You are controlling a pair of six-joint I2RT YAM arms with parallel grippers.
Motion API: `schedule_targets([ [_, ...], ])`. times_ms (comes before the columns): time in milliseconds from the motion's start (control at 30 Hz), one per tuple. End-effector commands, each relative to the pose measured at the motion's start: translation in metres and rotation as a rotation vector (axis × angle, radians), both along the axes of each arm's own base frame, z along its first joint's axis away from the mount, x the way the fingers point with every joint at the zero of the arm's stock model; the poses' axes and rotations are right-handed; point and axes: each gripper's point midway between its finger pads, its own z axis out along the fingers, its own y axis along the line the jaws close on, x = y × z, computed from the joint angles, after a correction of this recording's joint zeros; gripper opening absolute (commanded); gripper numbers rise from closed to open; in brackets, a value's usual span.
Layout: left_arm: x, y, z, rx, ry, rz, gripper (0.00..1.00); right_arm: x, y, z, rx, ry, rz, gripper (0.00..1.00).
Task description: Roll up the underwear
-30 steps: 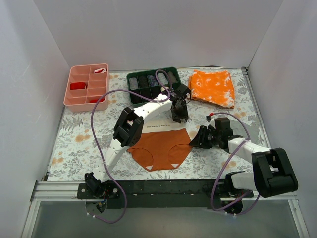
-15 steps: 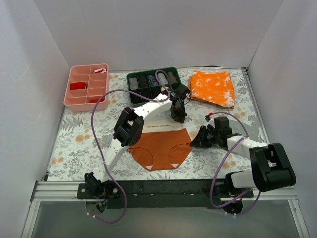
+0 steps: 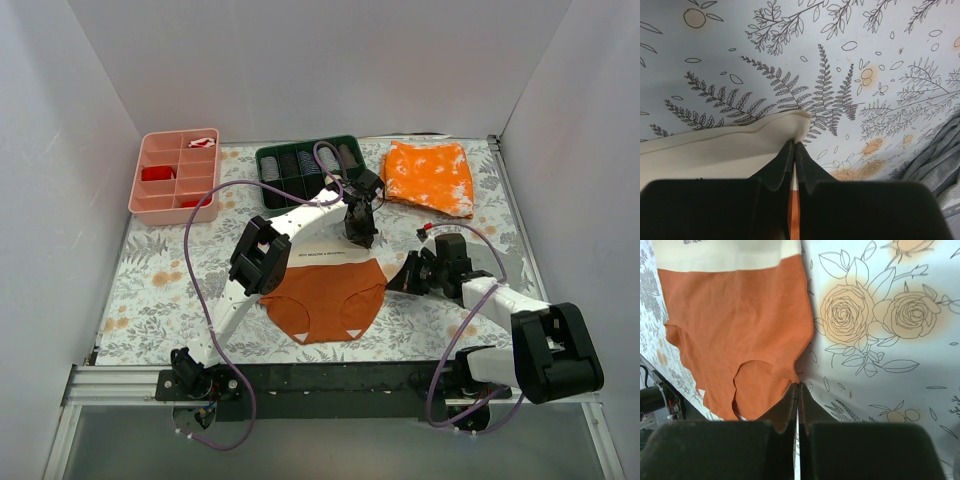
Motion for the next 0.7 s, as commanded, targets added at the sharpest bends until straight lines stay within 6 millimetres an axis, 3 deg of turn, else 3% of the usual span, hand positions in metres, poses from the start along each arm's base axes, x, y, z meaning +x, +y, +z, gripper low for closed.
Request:
schedule_targets([
  [0, -0.004, 0.001, 0.007, 0.001, -0.008, 0.001, 0.00, 0.008, -0.005, 0.015, -0.020, -0.080, -0.025, 0.01],
  [133, 0.001, -0.005, 0.027, -0.051, -0.051, 0.007, 0.00, 0.011, -0.009, 0.023, -0.044, -0.116, -0.021, 0.01],
  [467, 0.012, -0.015, 0.072, -0.150, -0.127, 0.018, 0.00, -0.010, -0.019, 0.017, -0.103, -0.079, -0.009, 0.01],
  [667, 0.016, -0.027, 0.099, -0.238, -0.164, 0.000, 0.00, -0.004, -0.029, 0.027, -0.155, -0.090, -0.060, 0.01],
])
